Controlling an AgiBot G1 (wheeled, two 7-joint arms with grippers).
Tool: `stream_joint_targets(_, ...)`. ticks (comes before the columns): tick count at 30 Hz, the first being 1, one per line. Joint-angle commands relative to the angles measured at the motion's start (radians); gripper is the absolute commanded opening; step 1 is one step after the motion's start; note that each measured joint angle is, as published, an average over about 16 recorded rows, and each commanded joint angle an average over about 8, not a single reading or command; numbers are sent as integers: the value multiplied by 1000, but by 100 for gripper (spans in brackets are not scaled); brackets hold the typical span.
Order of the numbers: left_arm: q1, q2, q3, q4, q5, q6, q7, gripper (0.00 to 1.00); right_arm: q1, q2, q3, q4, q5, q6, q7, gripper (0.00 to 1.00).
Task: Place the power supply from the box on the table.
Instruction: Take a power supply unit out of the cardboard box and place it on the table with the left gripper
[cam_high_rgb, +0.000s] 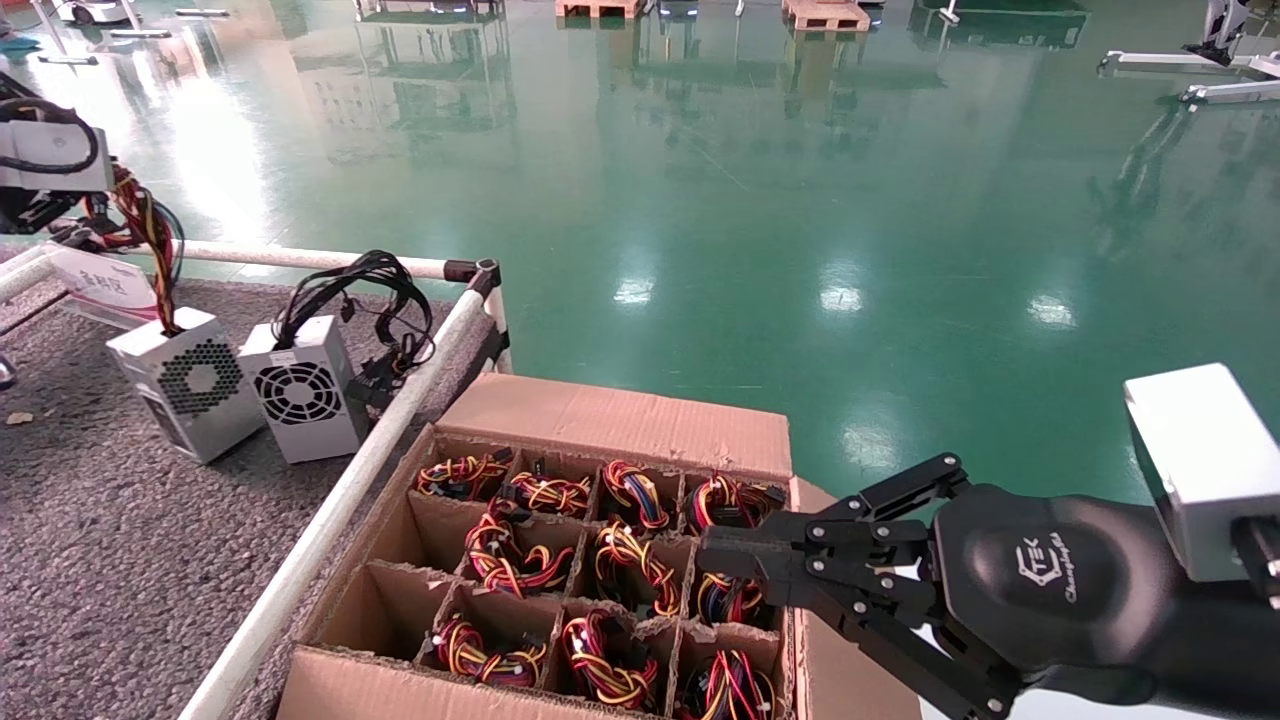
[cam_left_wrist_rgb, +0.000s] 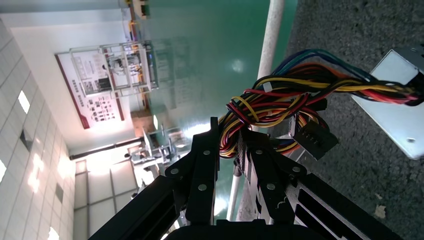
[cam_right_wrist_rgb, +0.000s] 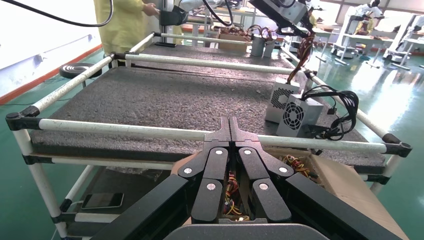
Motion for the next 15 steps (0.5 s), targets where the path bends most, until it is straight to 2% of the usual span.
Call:
stream_joint_targets(1,2,2,-1,1,-2,4,2,0,0,0,0,0,0,0,0,0)
stream_joint_targets(7,-3,3,-6,4,-7,21,10,1,0,0,0,0,0,0,0,0)
stream_joint_targets(10,-6,2,-8,6,-9,28,11,10,0,0,0,0,0,0,0,0)
stream_joint_targets(11,-7,2,-8,8,-9,30,12,16,0,0,0,0,0,0,0,0)
stream_joint_targets(15,-10,0,-9,13,-11,41,12,64,0,0,0,0,0,0,0,0)
